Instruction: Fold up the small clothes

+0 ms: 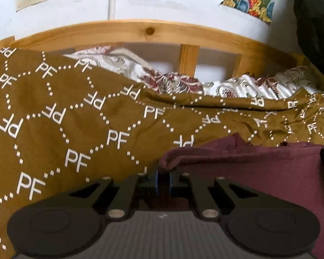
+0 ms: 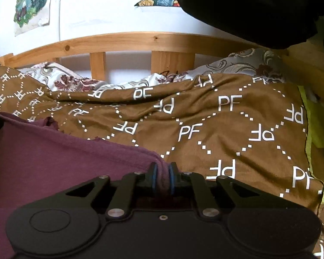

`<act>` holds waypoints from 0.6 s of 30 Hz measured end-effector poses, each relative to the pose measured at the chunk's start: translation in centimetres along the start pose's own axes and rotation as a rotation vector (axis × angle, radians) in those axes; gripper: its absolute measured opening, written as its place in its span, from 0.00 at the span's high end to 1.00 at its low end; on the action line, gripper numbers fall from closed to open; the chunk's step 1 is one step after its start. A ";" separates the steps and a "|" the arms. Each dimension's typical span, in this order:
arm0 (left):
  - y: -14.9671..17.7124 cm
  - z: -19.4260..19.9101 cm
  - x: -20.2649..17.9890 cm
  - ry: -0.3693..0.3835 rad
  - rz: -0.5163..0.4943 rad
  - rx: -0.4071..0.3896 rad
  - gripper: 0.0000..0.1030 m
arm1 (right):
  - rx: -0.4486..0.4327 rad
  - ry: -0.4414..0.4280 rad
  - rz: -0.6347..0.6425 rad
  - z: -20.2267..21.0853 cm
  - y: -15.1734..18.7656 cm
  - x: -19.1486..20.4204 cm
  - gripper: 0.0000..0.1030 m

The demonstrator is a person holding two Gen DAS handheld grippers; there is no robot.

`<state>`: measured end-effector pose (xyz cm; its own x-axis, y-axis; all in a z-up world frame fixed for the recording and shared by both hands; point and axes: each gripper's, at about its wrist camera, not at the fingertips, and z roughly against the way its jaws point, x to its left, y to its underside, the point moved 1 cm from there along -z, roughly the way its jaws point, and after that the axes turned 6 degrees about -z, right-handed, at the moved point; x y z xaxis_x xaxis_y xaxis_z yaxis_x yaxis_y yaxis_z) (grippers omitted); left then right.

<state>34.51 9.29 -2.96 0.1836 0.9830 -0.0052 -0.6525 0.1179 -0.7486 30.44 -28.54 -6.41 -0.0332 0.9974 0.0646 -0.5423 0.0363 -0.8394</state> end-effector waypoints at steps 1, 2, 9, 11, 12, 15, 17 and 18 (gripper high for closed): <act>0.1 0.0 0.0 0.000 0.003 0.007 0.87 | 0.006 0.010 -0.003 -0.1 0.0 0.0 0.73; 0.3 0.0 0.1 0.003 0.008 0.012 0.84 | 0.007 0.020 -0.008 -0.2 0.2 0.1 0.68; 0.7 1.9 1.4 -0.013 0.104 -0.028 0.25 | -0.029 0.060 -0.029 1.9 1.4 0.7 0.22; 0.8 2.9 1.7 -0.010 0.128 -0.043 0.15 | -0.046 0.073 -0.030 3.1 2.0 1.0 0.13; 1.0 3.4 1.7 -0.019 0.139 -0.050 0.12 | -0.054 0.072 -0.033 3.7 2.3 1.2 0.09; 1.9 5.2 1.3 -0.044 0.140 -0.072 0.03 | -0.084 0.074 -0.028 5.8 3.5 1.8 0.02; 2.9 6.2 0.8 -0.051 0.118 -0.094 0.01 | -0.105 0.084 -0.017 7.3 4.5 2.2 0.01; 3.5 6.6 0.5 -0.052 0.104 -0.101 0.01 | -0.112 0.087 -0.013 7.9 5.0 2.3 0.01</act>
<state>27.46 11.17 -1.17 0.0787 0.9954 -0.0538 -0.5884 0.0028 -0.8086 21.03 -26.54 -6.16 0.0486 0.9983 0.0332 -0.4449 0.0514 -0.8941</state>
